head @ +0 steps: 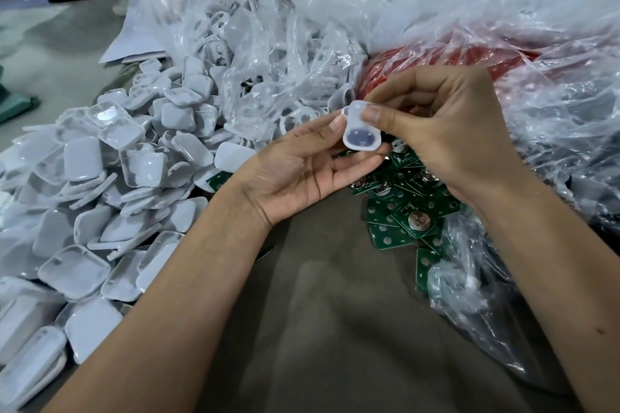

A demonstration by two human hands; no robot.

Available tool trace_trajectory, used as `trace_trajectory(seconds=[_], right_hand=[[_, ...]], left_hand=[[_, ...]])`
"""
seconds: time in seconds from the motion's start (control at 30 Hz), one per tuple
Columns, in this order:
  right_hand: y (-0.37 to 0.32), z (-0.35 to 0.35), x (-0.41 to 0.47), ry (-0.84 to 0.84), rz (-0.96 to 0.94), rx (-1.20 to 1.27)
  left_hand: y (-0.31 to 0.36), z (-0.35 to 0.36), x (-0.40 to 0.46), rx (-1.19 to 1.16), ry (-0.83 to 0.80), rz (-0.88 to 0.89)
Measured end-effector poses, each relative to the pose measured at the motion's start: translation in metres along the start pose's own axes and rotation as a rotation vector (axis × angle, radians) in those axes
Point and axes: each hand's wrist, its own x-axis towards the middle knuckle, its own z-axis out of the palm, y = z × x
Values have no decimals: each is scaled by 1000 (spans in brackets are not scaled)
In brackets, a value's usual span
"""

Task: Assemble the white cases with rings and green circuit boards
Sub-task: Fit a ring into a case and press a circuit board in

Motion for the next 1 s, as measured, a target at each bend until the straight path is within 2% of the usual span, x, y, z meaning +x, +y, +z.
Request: trace_trajectory(seconds=[0.73, 0.9, 1.0], right_hand=[[-5, 3, -3, -1, 5, -211], [-11, 2, -4, 68, -131, -211], [-16, 0, -4, 26, -223, -304]], left_hand=[[-3, -2, 3, -6, -45, 9], [0, 0, 2, -71, -74, 25], [1, 0, 1, -91, -78, 48]])
